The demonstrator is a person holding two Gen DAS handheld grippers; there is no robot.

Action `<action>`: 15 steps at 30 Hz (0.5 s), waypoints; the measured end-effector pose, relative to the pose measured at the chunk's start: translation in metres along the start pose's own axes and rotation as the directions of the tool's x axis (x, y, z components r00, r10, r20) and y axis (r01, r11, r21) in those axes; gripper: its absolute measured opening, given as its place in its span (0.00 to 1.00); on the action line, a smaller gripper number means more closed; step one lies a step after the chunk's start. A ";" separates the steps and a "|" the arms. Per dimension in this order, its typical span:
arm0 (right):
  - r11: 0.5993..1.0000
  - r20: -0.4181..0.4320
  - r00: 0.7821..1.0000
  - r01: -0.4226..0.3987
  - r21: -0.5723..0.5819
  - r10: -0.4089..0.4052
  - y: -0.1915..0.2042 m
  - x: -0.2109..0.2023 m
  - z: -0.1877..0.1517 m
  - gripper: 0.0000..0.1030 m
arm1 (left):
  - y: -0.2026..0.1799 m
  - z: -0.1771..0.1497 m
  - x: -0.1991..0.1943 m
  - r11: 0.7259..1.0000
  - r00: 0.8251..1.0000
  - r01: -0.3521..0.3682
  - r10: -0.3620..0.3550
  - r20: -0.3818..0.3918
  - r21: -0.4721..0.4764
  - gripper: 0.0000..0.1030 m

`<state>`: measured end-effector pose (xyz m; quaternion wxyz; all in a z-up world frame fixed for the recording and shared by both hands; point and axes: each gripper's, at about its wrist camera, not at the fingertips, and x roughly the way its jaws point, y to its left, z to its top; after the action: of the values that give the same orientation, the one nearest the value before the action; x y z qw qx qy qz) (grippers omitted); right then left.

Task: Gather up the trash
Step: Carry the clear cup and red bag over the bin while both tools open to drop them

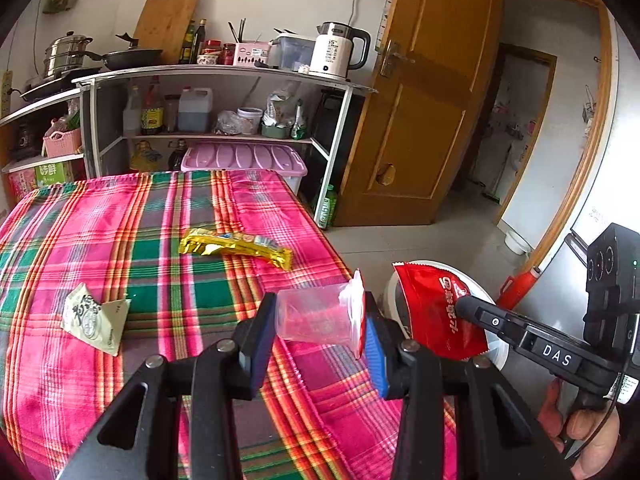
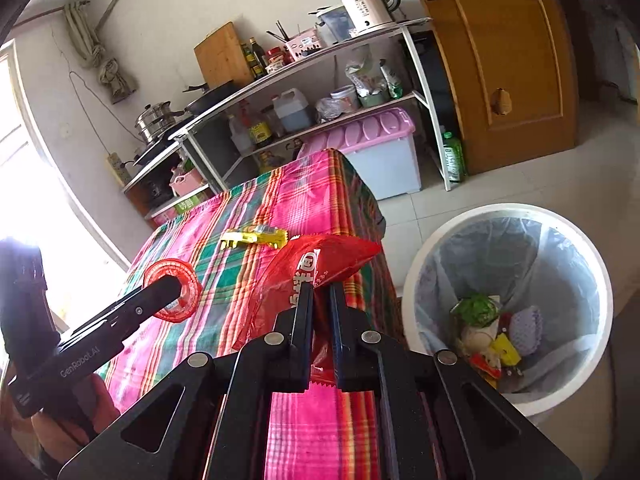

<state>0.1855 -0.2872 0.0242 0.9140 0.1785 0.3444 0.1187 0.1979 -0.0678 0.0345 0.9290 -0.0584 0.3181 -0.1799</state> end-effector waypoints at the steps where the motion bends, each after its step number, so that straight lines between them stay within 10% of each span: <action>1: 1.000 0.004 1.000 0.007 0.007 -0.007 -0.005 -0.002 0.001 0.08 | -0.004 0.001 0.004 1.000 1.000 0.008 -0.008 -0.003 0.005 0.41; 15: 0.985 0.025 0.993 0.114 0.127 -0.119 -0.087 -0.019 0.003 0.08 | -0.075 0.005 0.073 0.988 0.988 0.125 -0.116 -0.101 0.086 0.41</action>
<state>0.1816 -0.3734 0.0026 0.9118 0.2171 0.3461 0.0402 0.2316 -0.1645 0.0136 0.9018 -0.0262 0.3495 -0.2528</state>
